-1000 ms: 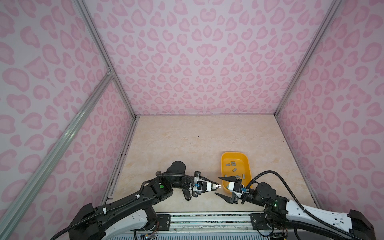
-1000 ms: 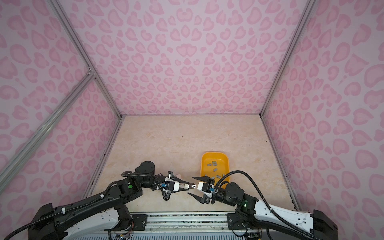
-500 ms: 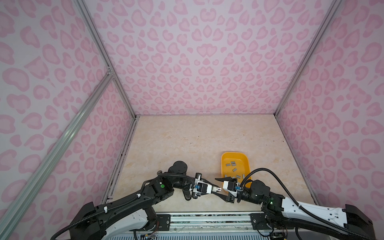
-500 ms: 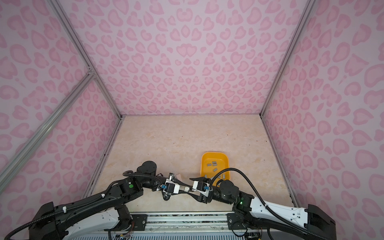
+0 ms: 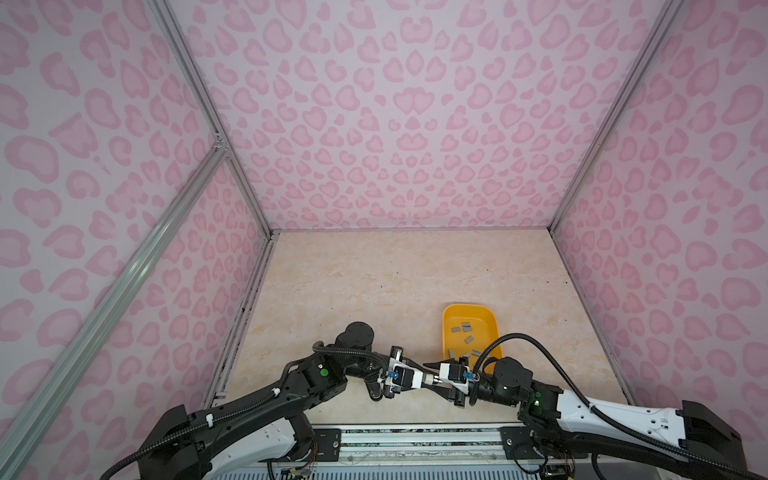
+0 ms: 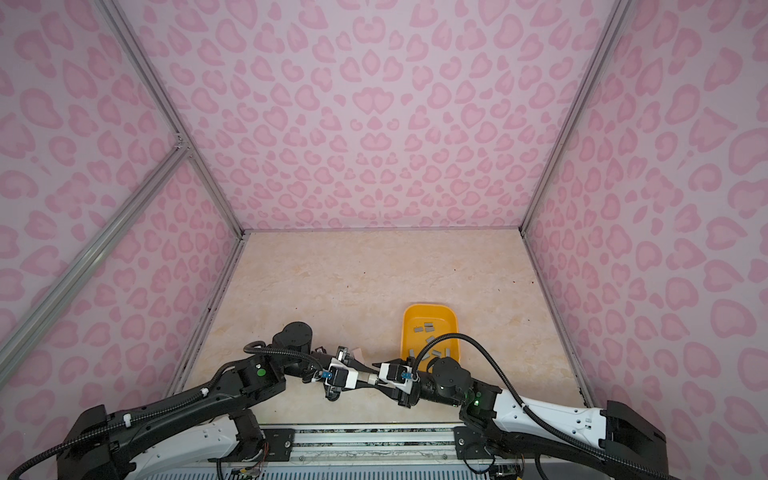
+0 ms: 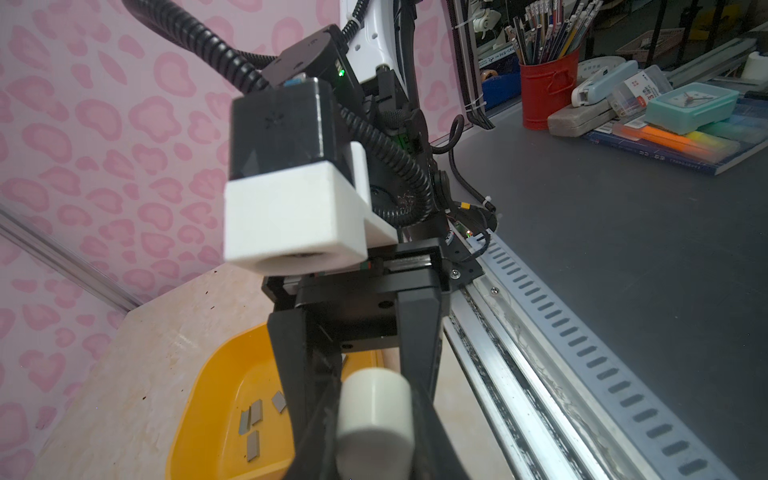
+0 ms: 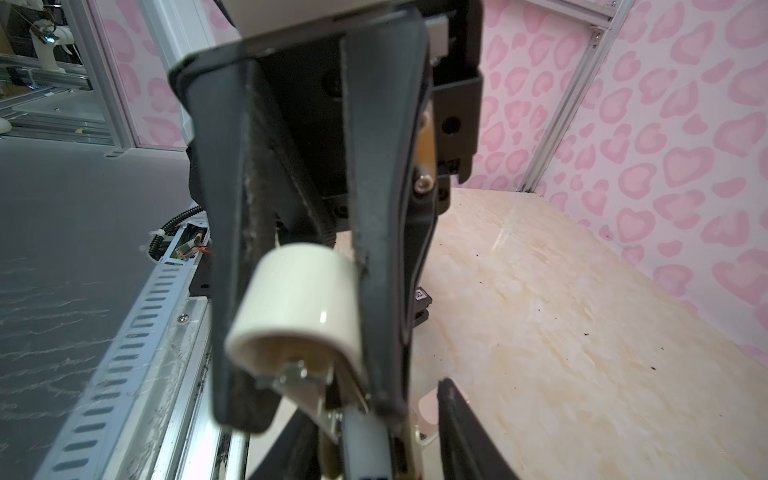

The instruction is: Load the staples into the stapler

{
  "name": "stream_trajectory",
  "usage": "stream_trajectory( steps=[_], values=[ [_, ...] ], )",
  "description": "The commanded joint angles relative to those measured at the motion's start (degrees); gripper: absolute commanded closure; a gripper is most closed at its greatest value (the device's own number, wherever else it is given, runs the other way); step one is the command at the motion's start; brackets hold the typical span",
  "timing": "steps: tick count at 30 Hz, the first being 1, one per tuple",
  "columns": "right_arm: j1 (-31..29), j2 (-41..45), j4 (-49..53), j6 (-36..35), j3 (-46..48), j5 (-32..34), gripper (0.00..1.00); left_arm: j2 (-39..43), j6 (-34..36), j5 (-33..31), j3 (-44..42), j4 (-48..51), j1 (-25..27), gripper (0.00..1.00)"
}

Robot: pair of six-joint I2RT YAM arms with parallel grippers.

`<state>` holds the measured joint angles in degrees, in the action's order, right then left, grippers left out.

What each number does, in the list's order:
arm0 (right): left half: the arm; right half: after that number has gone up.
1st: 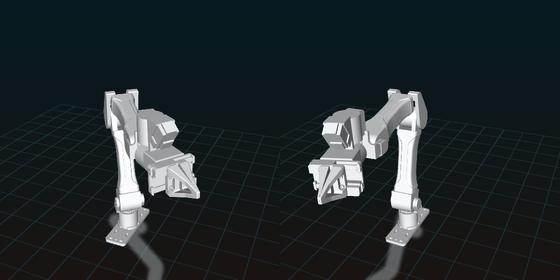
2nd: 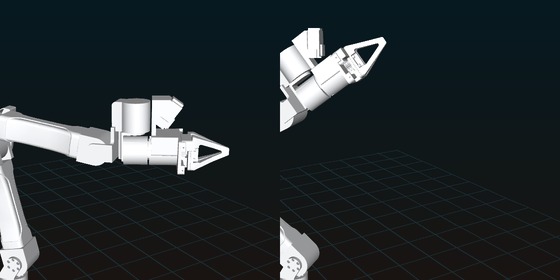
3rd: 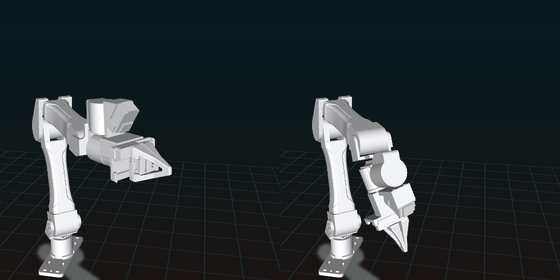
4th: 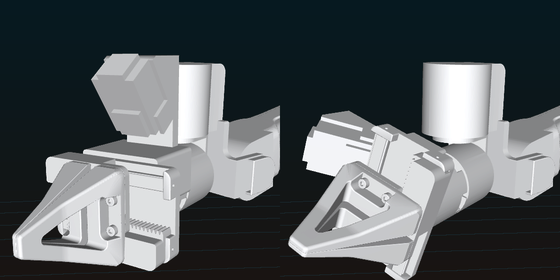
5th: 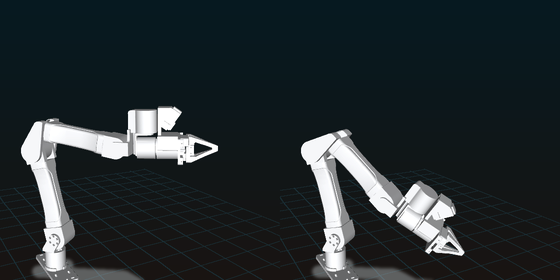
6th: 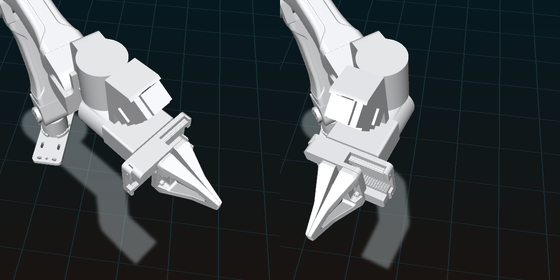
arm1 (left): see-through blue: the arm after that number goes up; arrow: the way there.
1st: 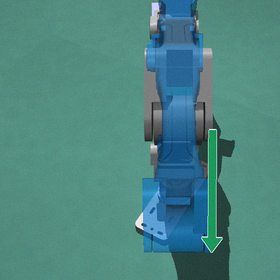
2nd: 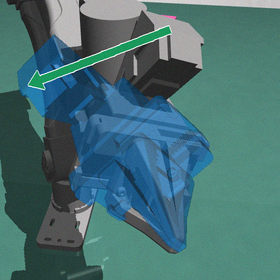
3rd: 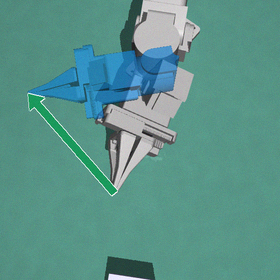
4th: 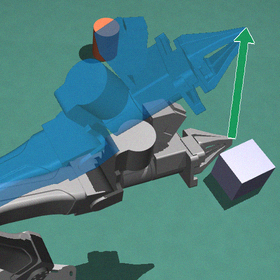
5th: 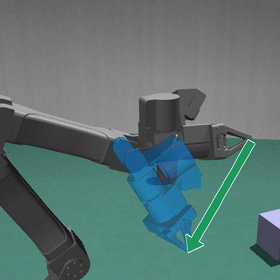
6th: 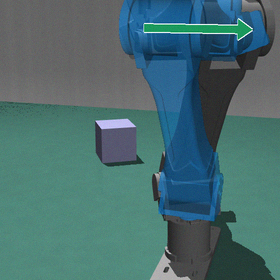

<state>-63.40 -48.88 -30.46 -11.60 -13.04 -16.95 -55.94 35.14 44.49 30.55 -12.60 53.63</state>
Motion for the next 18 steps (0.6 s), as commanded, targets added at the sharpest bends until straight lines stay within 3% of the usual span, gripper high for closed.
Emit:
stream_trajectory(
  steps=[1, 5, 7, 11, 18],
  values=[
    [-0.02, -1.51, -1.79, 0.43, -0.66, 0.33, 0.62, 0.36, -0.36, 0.65, 0.32, -1.51, -0.01, 0.97],
    [0.03, -2.53, -1.62, 0.43, -1.14, 1.72, 0.74, 0.91, -1.73, -1.62, -0.01, -2.63, -0.01, 0.97],
    [0.02, -2.45, -2.53, 1.11, -0.79, 3.42, 0.76, 1.49, -2.66, -4.16, -0.63, -3.94, -0.01, 0.95],
    [-0.06, -2.08, -0.07, 1.31, -1.99, 3.71, 0.83, 2.79, -5.44, -10.83, -1.66, -6.27, -0.01, 0.81],
    [-0.06, -3.95, 0.22, 4.79, -3.39, 9.58, 0.81, 5.64, -11.71, -25.74, -3.2, -10.57, -0.01, 0.71]
  ],
)
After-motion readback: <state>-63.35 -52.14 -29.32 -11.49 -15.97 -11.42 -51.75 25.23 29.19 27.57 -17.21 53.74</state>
